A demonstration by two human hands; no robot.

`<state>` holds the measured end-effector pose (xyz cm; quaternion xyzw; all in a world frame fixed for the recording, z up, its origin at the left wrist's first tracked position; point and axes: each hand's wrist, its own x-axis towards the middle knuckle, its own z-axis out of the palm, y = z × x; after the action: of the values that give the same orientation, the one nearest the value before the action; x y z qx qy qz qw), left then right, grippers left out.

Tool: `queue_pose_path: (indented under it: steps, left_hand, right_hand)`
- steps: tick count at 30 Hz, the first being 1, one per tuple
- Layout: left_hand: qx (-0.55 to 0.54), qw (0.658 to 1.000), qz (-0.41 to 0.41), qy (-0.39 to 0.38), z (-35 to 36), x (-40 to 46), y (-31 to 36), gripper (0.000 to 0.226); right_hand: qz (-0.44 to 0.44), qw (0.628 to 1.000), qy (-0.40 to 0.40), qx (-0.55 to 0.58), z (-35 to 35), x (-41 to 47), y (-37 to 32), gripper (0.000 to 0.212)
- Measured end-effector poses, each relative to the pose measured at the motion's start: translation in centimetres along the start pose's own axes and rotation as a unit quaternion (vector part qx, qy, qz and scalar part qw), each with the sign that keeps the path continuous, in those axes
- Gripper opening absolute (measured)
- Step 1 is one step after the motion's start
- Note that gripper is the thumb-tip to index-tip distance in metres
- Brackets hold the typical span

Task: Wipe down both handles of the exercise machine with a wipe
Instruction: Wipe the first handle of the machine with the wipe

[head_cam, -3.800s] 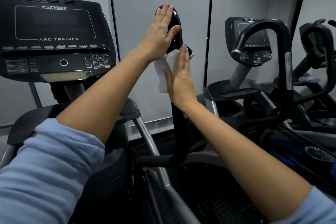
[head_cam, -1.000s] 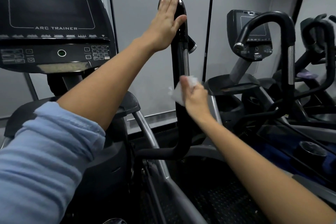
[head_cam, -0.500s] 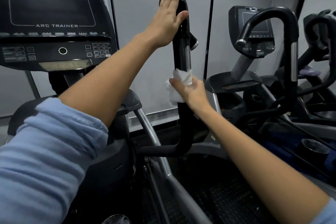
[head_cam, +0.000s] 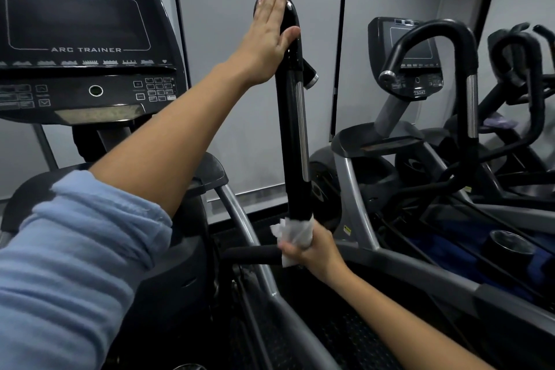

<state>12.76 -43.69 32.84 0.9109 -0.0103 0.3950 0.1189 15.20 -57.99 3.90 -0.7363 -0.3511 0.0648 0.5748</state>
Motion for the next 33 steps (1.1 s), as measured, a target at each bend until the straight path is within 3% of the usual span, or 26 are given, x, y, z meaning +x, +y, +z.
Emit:
queue_pose_path:
  steps: [3, 7, 14, 17, 20, 23, 26, 29, 33]
  left_hand:
    - [0.004, 1.000, -0.001, 0.000, 0.0, 0.0, -0.1, 0.059]
    - [0.003, 1.000, -0.001, 0.002, 0.0, 0.1, -0.2, 0.059]
    - [0.002, 1.000, -0.002, -0.001, -0.1, -0.1, -0.2, 0.060]
    - [0.002, 1.000, -0.004, -0.003, -0.1, -0.2, -0.1, 0.060]
    - [0.004, 1.000, 0.000, -0.003, 0.0, -0.1, 0.0, 0.060]
    - [0.001, 1.000, 0.004, -0.001, 0.0, 0.0, 0.0, 0.060]
    - [-0.001, 1.000, 0.002, 0.001, -0.2, 0.1, -0.1, 0.060]
    - [-0.001, 1.000, 0.006, 0.005, -0.1, 0.0, -0.2, 0.060]
    - [0.003, 1.000, 0.012, 0.008, 0.1, 0.2, -0.3, 0.060]
  right_hand:
    - [-0.009, 1.000, -0.023, -0.015, -0.1, -0.7, 0.9, 0.033]
    - [-0.034, 0.988, 0.106, 0.108, 0.6, 1.5, -2.3, 0.061]
    - [-0.032, 0.982, 0.105, 0.155, -1.3, 3.7, -7.2, 0.027]
    - [-0.010, 0.979, 0.167, 0.116, -2.7, 4.7, -8.7, 0.045]
    - [-0.035, 0.953, 0.254, 0.163, -4.3, 6.3, -11.7, 0.050]
    - [-0.099, 0.964, 0.203, 0.141, -3.0, 7.0, -13.3, 0.044]
    - [-0.086, 0.984, 0.140, 0.071, -0.8, 6.2, -11.0, 0.038]
    - [-0.069, 0.988, 0.136, 0.033, -0.8, 6.1, -10.2, 0.050]
    - [-0.072, 0.985, 0.155, 0.030, -2.2, 9.2, -14.6, 0.040]
